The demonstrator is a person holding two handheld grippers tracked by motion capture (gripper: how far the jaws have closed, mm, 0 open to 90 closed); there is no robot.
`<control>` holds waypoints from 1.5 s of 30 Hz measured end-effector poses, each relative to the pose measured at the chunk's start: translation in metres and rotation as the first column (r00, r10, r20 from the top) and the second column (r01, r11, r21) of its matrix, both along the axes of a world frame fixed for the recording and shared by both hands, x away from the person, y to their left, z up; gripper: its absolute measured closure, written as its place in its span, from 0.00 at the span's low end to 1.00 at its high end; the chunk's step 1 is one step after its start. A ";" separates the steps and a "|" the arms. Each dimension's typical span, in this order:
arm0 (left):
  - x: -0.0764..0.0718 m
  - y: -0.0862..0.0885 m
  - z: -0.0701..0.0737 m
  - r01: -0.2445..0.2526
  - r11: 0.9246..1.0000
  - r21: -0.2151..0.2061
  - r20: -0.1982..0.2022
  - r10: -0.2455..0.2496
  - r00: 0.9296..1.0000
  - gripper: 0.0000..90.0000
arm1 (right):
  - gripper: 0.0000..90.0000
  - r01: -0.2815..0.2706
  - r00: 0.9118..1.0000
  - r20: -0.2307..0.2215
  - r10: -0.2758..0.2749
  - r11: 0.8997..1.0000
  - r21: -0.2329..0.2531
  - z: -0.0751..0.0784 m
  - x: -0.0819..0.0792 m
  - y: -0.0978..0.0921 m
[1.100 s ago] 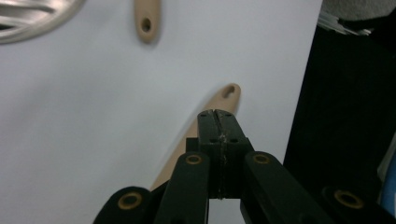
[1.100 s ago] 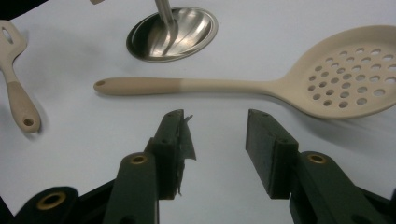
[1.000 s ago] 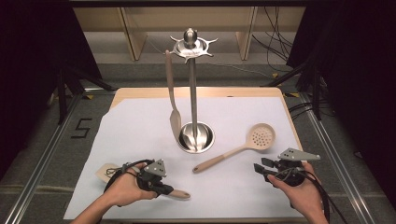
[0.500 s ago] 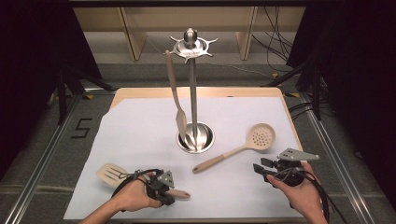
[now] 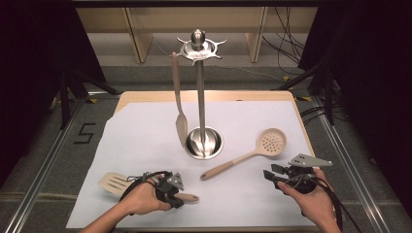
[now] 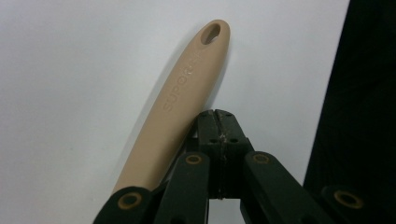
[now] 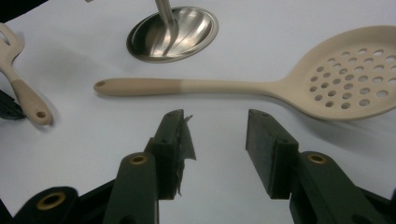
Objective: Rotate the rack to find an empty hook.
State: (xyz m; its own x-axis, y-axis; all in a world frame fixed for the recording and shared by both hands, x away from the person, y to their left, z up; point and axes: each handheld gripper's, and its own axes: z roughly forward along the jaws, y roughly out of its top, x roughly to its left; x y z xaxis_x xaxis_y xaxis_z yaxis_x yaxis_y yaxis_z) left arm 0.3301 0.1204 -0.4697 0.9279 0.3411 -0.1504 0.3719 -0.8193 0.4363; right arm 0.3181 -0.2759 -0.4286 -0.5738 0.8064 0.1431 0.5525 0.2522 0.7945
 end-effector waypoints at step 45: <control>0.040 0.037 0.038 -0.154 0.987 -0.042 0.170 0.159 0.972 0.62 | 0.64 0.009 1.000 0.005 -0.009 1.000 -0.002 0.004 0.004 -0.005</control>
